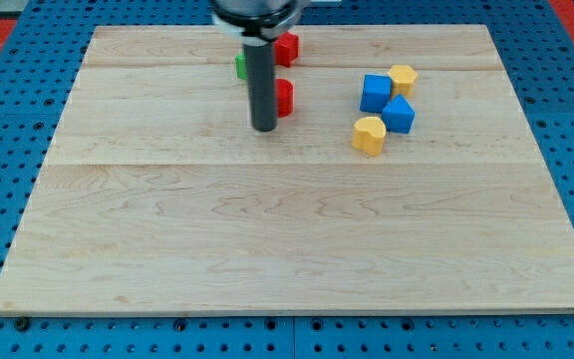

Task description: Nudge group of blocks right a bit

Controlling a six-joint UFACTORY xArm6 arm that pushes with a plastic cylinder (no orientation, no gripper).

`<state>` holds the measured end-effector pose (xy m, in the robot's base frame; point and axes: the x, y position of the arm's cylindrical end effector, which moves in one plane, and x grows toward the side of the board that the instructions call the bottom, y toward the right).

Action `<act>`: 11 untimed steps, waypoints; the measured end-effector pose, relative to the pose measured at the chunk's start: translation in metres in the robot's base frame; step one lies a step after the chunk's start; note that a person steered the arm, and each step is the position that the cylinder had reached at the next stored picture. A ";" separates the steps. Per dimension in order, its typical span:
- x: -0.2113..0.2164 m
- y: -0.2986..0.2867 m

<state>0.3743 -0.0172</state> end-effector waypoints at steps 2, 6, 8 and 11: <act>-0.070 -0.009; -0.047 0.081; -0.057 0.105; -0.121 0.164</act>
